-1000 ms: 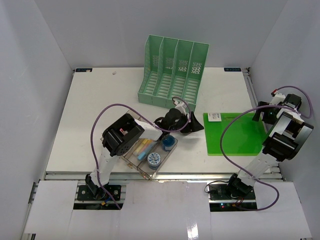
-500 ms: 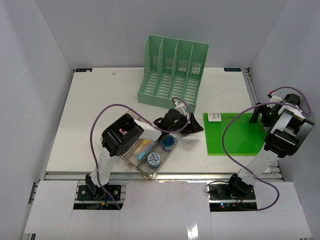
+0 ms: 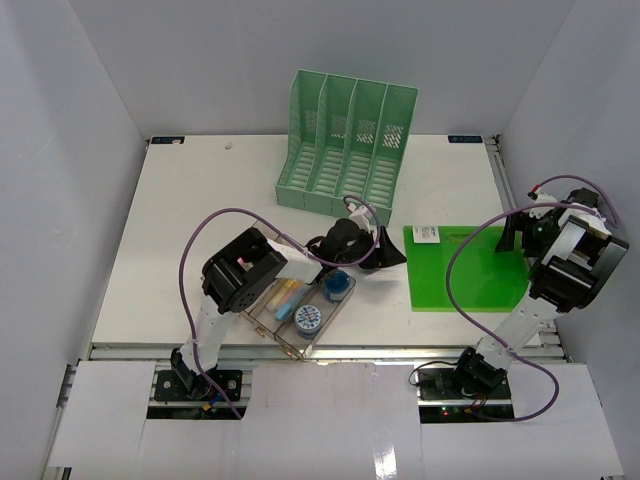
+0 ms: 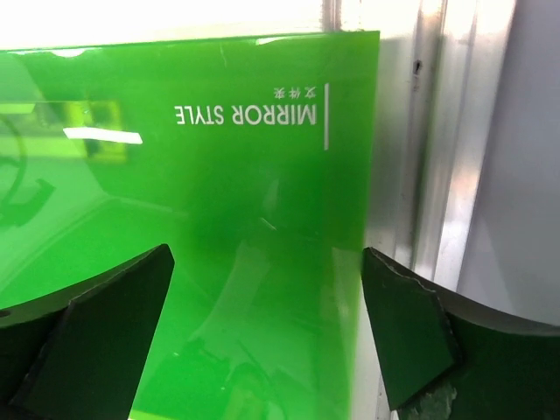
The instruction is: Organize the desk
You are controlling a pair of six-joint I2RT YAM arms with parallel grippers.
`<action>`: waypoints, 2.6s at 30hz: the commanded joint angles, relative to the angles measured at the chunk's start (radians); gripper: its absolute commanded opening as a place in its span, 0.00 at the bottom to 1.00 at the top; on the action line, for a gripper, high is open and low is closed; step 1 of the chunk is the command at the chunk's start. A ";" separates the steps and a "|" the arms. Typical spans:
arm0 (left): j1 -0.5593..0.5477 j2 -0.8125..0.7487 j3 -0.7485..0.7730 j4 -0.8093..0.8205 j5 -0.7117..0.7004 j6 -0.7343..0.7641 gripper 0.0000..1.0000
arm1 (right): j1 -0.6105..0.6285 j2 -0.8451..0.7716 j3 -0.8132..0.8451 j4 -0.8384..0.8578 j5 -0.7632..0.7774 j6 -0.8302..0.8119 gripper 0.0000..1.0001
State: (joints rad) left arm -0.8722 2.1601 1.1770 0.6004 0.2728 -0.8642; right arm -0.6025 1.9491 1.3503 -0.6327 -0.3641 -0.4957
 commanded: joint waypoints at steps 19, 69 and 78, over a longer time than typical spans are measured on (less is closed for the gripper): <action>0.006 0.001 0.107 -0.213 -0.074 0.048 0.80 | 0.033 -0.006 0.034 -0.134 -0.122 -0.112 0.73; 0.044 0.073 0.147 -0.120 0.005 -0.081 0.00 | 0.115 -0.021 0.023 -0.130 -0.092 -0.093 0.74; 0.056 -0.037 0.056 -0.066 -0.001 -0.033 0.00 | 0.113 -0.040 0.035 -0.133 -0.103 -0.129 0.86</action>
State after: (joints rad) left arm -0.8127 2.2468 1.2911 0.4774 0.2425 -0.9442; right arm -0.4971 1.9491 1.3632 -0.7329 -0.4078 -0.5971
